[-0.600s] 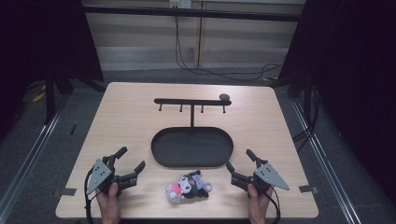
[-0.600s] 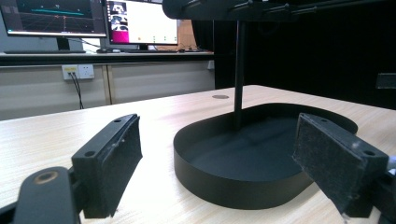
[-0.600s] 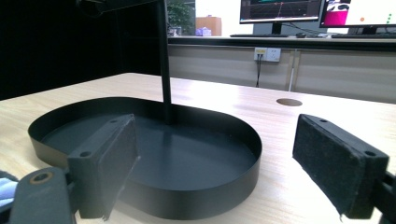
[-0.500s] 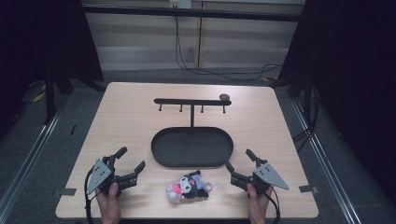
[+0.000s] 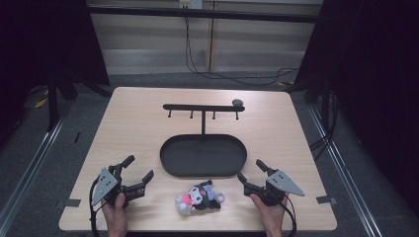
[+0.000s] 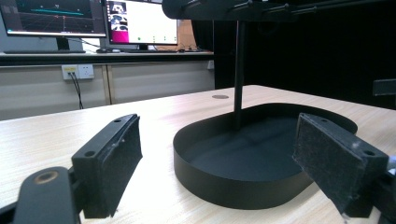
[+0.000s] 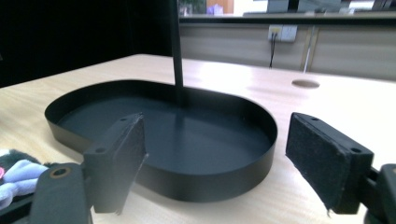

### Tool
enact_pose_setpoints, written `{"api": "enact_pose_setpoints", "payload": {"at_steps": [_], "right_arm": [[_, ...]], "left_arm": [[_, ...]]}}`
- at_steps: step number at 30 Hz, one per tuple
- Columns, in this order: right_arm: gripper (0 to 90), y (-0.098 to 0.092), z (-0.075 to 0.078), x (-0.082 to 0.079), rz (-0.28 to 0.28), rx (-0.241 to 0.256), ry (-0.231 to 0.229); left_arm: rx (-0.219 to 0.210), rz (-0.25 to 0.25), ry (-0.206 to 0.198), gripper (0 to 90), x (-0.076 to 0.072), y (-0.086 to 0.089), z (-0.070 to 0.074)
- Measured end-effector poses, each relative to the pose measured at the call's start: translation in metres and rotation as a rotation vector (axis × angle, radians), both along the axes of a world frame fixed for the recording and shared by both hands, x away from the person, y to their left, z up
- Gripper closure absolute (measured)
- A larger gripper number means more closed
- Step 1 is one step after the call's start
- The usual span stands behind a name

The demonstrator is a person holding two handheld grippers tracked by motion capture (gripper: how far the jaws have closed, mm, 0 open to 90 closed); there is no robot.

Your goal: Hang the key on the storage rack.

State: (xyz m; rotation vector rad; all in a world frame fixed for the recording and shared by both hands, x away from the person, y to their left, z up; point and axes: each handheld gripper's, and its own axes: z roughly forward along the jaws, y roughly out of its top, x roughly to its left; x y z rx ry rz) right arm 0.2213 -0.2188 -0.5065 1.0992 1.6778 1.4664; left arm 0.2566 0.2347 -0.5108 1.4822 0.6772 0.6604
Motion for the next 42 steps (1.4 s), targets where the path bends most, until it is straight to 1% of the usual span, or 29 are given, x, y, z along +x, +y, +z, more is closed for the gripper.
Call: {"api": "enact_pose_setpoints", "payload": {"at_steps": [2, 3, 4, 5, 6, 7, 8, 12, 14, 15, 16, 17, 19, 20, 21, 22, 23, 24, 26, 28, 29, 32, 34, 35, 36, 37, 39, 40, 42], "right_arm": [[26.0, 0.001, 0.001, 0.000, 0.014, -0.005, 0.041], [27.3, 0.001, 0.002, -0.001, 0.010, -0.008, 0.045], [28.3, 0.002, 0.003, 0.000, 0.021, 0.000, 0.075], [28.3, 0.002, 0.003, 0.000, 0.021, 0.000, 0.075], [34.8, 0.003, 0.004, 0.000, 0.050, -0.001, 0.106], [34.8, 0.003, 0.004, 0.000, 0.050, -0.001, 0.106], [35.3, 0.005, 0.006, 0.000, 0.060, -0.007, 0.131], [39.4, 0.007, 0.008, -0.001, 0.078, -0.021, 0.147], [42.8, 0.009, 0.009, -0.001, 0.123, -0.017, 0.166], [43.1, 0.012, 0.008, -0.001, 0.137, -0.024, 0.171], [45.6, 0.016, 0.007, -0.002, 0.141, -0.057, 0.180], [46.5, 0.016, 0.006, -0.002, 0.148, -0.055, 0.183], [46.7, 0.018, 0.005, -0.001, 0.160, -0.049, 0.195], [47.2, 0.019, 0.006, 0.000, 0.167, -0.057, 0.201], [48.0, 0.022, 0.007, 0.001, 0.185, -0.081, 0.225], [45.8, 0.024, 0.008, 0.002, 0.192, -0.099, 0.224], [45.8, 0.024, 0.008, 0.002, 0.192, -0.099, 0.224], [45.7, 0.027, 0.010, 0.004, 0.217, -0.102, 0.243], [45.6, 0.028, 0.011, 0.004, 0.226, -0.104, 0.247], [44.9, 0.032, 0.016, 0.009, 0.265, -0.118, 0.281], [44.9, 0.032, 0.016, 0.009, 0.265, -0.118, 0.281], [47.2, 0.036, 0.024, 0.013, 0.295, -0.147, 0.313], [47.6, 0.037, 0.027, 0.016, 0.306, -0.155, 0.345], [47.6, 0.037, 0.027, 0.016, 0.306, -0.155, 0.345], [48.9, 0.037, 0.030, 0.017, 0.304, -0.181, 0.368], [48.9, 0.037, 0.030, 0.017, 0.304, -0.181, 0.368], [46.0, 0.036, 0.033, 0.019, 0.307, -0.210, 0.403], [43.1, 0.036, 0.035, 0.020, 0.297, -0.226, 0.406], [42.6, 0.034, 0.037, 0.022, 0.288, -0.228, 0.413]], "left_arm": [[0.000, 0.000, 0.000, 15.1, 0.000, 0.000, 0.000], [0.000, 0.000, 0.000, 15.1, 0.000, 0.000, 0.000], [0.000, 0.000, 0.000, 15.1, 0.000, 0.000, 0.000], [0.000, 0.000, 0.000, 15.1, 0.000, 0.000, 0.000], [0.000, 0.000, 0.000, 15.1, 0.000, 0.000, 0.000], [0.000, 0.000, 0.000, 15.2, 0.000, 0.000, 0.000], [0.000, 0.000, 0.000, 15.2, 0.000, 0.000, 0.000], [0.000, 0.000, 0.000, 15.2, 0.000, 0.000, 0.000], [0.000, 0.000, 0.000, 15.2, 0.000, 0.000, 0.000], [0.000, 0.000, 0.000, 15.1, 0.000, 0.000, 0.000], [0.000, 0.000, 0.000, 15.1, 0.000, 0.000, 0.000], [0.000, 0.000, 0.000, 15.2, 0.000, 0.000, 0.000], [0.001, 0.000, 0.000, 15.2, 0.000, 0.000, 0.000], [0.000, 0.000, 0.000, 15.2, 0.000, 0.000, 0.000], [0.000, 0.000, 0.000, 15.2, 0.000, 0.000, 0.000], [0.001, 0.000, 0.000, 15.2, 0.000, 0.000, 0.000], [0.001, 0.000, 0.000, 15.1, 0.000, 0.000, 0.000], [0.000, 0.000, 0.000, 15.2, 0.000, 0.000, 0.000], [0.000, 0.000, 0.000, 15.2, 0.000, 0.000, 0.000], [0.000, 0.000, 0.000, 15.1, 0.000, 0.000, 0.000], [0.000, 0.000, 0.000, 15.2, 0.000, 0.000, 0.000], [0.000, 0.000, 0.000, 15.2, 0.000, 0.000, 0.000], [0.000, 0.000, 0.000, 15.1, 0.000, 0.000, 0.000], [0.000, 0.000, 0.000, 15.2, 0.000, 0.000, 0.000], [0.000, 0.000, 0.000, 15.2, 0.000, 0.000, 0.000], [0.000, 0.000, 0.000, 15.2, 0.000, 0.000, 0.000], [0.000, 0.000, 0.000, 15.2, 0.000, 0.000, 0.000], [0.000, 0.000, 0.000, 15.2, 0.000, 0.000, 0.000], [0.000, 0.000, 0.000, 15.1, 0.000, 0.000, 0.000]]}}
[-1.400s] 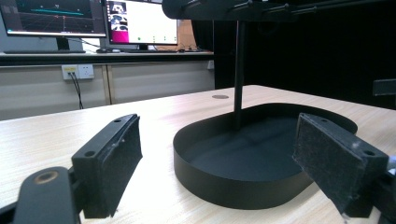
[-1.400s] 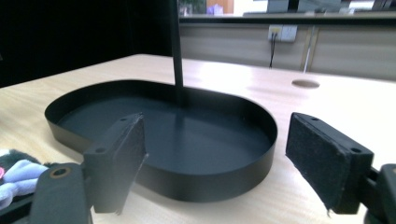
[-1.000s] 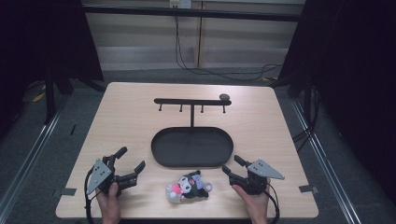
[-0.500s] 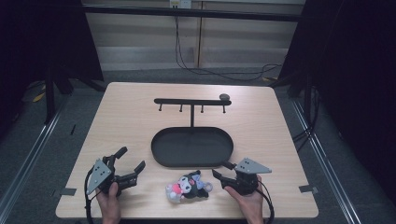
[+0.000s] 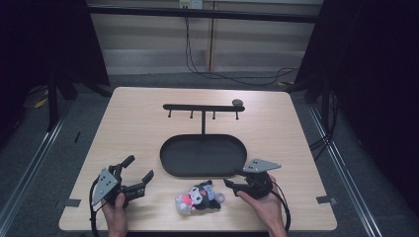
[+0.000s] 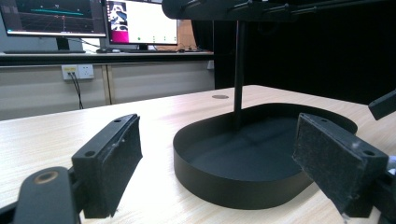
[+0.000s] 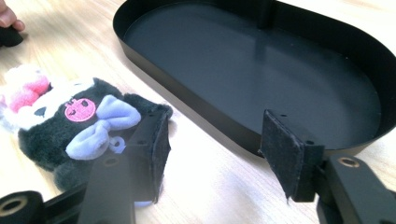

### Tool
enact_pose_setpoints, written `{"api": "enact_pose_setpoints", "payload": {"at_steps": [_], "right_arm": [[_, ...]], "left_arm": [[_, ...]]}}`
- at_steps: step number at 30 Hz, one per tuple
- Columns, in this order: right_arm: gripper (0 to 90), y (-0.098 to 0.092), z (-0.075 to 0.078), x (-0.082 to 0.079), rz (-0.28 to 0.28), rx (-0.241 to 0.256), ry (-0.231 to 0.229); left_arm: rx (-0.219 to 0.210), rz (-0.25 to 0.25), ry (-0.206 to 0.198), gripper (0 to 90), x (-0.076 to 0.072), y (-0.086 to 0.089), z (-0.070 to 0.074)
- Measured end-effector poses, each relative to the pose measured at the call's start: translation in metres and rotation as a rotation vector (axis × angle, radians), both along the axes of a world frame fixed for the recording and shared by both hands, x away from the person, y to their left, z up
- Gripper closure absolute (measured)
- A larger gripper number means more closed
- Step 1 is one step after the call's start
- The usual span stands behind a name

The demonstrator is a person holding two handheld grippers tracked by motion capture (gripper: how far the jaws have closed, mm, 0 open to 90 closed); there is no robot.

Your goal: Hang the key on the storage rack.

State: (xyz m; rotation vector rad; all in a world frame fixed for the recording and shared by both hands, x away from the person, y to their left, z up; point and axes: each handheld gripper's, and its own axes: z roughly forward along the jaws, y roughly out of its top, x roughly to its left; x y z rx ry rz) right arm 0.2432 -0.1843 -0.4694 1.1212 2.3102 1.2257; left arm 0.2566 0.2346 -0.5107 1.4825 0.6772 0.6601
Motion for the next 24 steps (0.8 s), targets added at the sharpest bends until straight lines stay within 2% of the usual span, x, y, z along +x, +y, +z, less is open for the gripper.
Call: {"api": "enact_pose_setpoints", "payload": {"at_steps": [3, 4, 6, 8, 10, 12, 14, 16, 18, 19, 20, 21, 22, 23, 24], "right_arm": [[41.8, 0.000, 0.003, 0.001, -0.004, 0.001, 0.001], [41.7, 0.001, 0.006, 0.004, 0.015, -0.013, 0.037], [43.0, 0.002, 0.008, 0.006, 0.027, -0.019, 0.051], [42.3, 0.005, 0.012, 0.010, 0.049, -0.055, 0.087], [42.3, 0.006, 0.013, 0.011, 0.056, -0.065, 0.095], [46.7, 0.008, 0.014, 0.015, 0.082, -0.074, 0.120], [48.9, 0.010, 0.015, 0.018, 0.123, -0.106, 0.176], [48.8, 0.011, 0.015, 0.019, 0.138, -0.110, 0.184], [49.6, 0.011, 0.017, 0.020, 0.161, -0.108, 0.218], [50.5, 0.012, 0.018, 0.020, 0.175, -0.133, 0.231], [51.1, 0.012, 0.020, 0.021, 0.185, -0.137, 0.255], [51.1, 0.012, 0.020, 0.021, 0.185, -0.137, 0.255], [53.4, 0.013, 0.021, 0.022, 0.210, -0.149, 0.300], [53.4, 0.013, 0.021, 0.022, 0.210, -0.149, 0.300], [51.6, 0.016, 0.021, 0.022, 0.227, -0.184, 0.332]], "left_arm": [[0.000, 0.000, 0.000, 15.2, 0.000, 0.000, 0.000], [0.000, -0.001, 0.000, 15.2, 0.000, 0.000, 0.000], [0.000, -0.001, 0.000, 15.2, 0.000, 0.000, 0.000], [0.000, -0.001, 0.000, 15.2, 0.000, 0.000, 0.000], [0.000, -0.001, 0.000, 15.2, 0.000, 0.000, 0.000], [0.000, -0.001, 0.000, 15.2, 0.000, 0.000, 0.000], [0.000, -0.001, 0.000, 15.2, 0.000, 0.000, 0.000], [0.000, -0.002, 0.000, 15.2, 0.000, 0.000, 0.000], [0.000, -0.002, 0.000, 15.1, 0.000, 0.000, 0.000], [0.000, -0.002, 0.000, 15.2, 0.000, 0.000, 0.000], [0.000, -0.002, 0.000, 15.2, 0.000, 0.000, 0.000], [0.000, -0.002, 0.000, 15.2, 0.000, 0.000, 0.000], [0.000, -0.002, 0.000, 15.2, 0.000, 0.000, 0.000], [0.000, -0.002, 0.000, 15.2, 0.000, 0.000, 0.000], [0.000, -0.002, 0.000, 15.2, 0.000, 0.000, 0.000]]}}
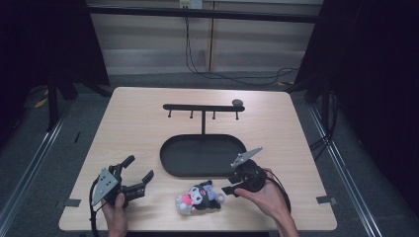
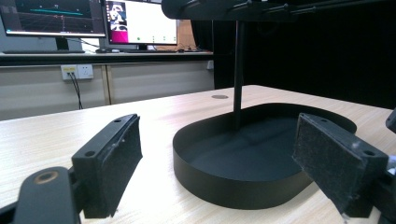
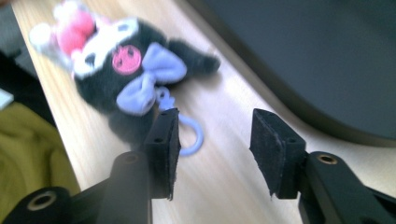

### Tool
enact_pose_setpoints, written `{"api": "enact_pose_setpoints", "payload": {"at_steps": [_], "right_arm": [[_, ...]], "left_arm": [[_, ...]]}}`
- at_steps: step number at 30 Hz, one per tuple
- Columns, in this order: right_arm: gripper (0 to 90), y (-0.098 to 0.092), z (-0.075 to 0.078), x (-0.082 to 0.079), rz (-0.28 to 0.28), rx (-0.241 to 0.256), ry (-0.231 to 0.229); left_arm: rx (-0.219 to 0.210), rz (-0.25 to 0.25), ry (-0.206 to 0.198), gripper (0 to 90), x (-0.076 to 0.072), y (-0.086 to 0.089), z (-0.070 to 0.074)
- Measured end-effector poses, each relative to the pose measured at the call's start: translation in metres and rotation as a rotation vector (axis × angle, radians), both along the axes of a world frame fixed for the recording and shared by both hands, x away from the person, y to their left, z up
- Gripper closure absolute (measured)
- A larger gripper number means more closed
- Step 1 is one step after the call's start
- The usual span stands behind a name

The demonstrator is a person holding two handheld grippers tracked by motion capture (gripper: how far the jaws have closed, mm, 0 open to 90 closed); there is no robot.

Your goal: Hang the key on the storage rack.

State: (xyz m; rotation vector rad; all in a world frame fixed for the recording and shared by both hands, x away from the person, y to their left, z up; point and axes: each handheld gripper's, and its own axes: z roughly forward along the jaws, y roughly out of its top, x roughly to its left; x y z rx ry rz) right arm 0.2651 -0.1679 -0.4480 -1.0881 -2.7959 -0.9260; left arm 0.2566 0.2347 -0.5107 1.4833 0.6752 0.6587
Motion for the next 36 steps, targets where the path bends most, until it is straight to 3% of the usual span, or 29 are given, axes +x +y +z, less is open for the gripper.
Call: {"api": "enact_pose_setpoints", "payload": {"at_steps": [6, 12, 20, 36], "right_arm": [[39.7, 0.006, -0.002, 0.006, 0.039, -0.032, 0.048], [47.0, 0.013, 0.001, 0.011, 0.077, -0.076, 0.062], [57.1, 0.020, -0.003, 0.017, 0.134, -0.094, 0.100], [50.7, 0.043, -0.018, 0.022, 0.220, -0.172, 0.142]], "left_arm": [[0.000, 0.000, 0.000, 15.2, 0.000, 0.000, 0.000], [-0.003, -0.005, 0.001, 15.2, 0.000, 0.000, 0.000], [-0.003, -0.006, 0.001, 15.2, 0.000, 0.000, 0.000], [-0.003, -0.005, 0.001, 15.2, 0.000, 0.000, 0.000]]}}
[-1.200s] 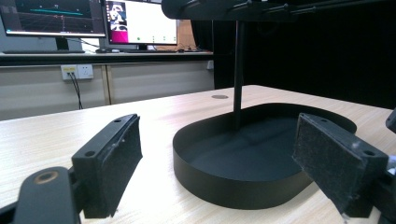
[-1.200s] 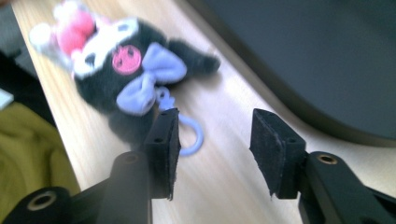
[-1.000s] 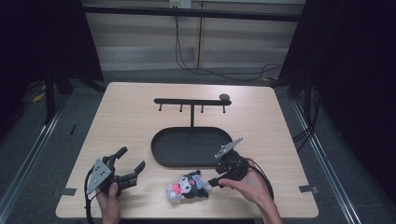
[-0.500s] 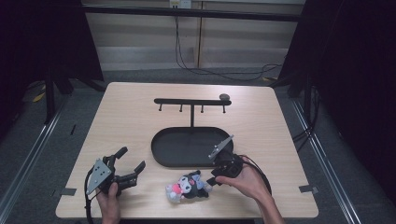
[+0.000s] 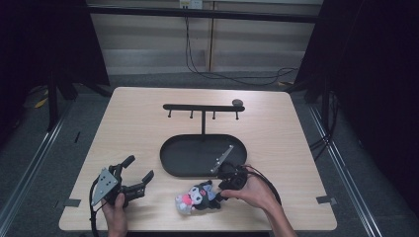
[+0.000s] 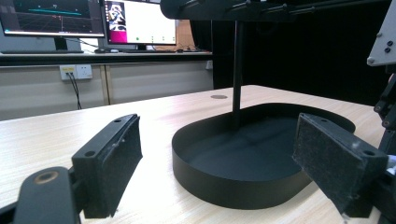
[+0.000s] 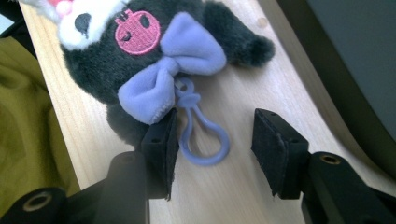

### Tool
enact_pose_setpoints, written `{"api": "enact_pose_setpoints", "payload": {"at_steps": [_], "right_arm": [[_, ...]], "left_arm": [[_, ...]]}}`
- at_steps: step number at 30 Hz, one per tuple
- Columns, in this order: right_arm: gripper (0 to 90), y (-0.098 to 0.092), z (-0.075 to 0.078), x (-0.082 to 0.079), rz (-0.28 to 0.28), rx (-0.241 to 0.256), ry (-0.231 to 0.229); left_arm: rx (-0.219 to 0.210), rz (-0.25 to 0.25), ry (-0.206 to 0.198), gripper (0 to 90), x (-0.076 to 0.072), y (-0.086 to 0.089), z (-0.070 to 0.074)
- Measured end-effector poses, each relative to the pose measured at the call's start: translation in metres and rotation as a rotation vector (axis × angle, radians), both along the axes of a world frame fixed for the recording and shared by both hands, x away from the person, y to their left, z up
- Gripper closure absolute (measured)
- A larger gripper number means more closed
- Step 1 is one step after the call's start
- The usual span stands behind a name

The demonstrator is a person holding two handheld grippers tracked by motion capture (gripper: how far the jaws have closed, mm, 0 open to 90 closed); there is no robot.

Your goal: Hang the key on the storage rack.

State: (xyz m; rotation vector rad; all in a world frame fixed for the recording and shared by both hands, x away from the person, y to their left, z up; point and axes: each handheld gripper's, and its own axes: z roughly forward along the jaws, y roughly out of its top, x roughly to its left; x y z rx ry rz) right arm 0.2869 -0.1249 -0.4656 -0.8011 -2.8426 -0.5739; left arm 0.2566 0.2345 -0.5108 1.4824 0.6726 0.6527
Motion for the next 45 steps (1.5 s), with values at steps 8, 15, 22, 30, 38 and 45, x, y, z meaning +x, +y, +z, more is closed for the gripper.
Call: {"api": "enact_pose_setpoints", "payload": {"at_steps": [8, 15, 22, 30, 38, 45], "right_arm": [[55.4, 0.010, -0.005, 0.001, 0.059, 0.007, 0.031], [60.6, 0.016, -0.004, 0.001, 0.111, -0.019, 0.060], [58.8, 0.024, -0.004, 0.016, 0.188, -0.065, 0.174], [74.1, 0.039, -0.004, 0.020, 0.232, -0.119, 0.167], [79.3, 0.043, -0.004, 0.018, 0.223, -0.142, 0.128], [81.1, 0.053, -0.004, 0.015, 0.267, -0.163, 0.152]], "left_arm": [[0.000, 0.000, 0.000, 15.3, 0.000, 0.000, 0.000], [0.000, 0.000, 0.000, 15.2, 0.000, 0.000, 0.000], [0.000, 0.000, 0.000, 15.2, 0.000, 0.000, 0.000], [0.000, 0.000, 0.000, 15.2, 0.000, 0.000, 0.000], [0.000, 0.000, 0.000, 15.2, 0.000, 0.000, 0.000], [0.000, 0.001, -0.001, 15.2, 0.000, 0.000, 0.000]]}}
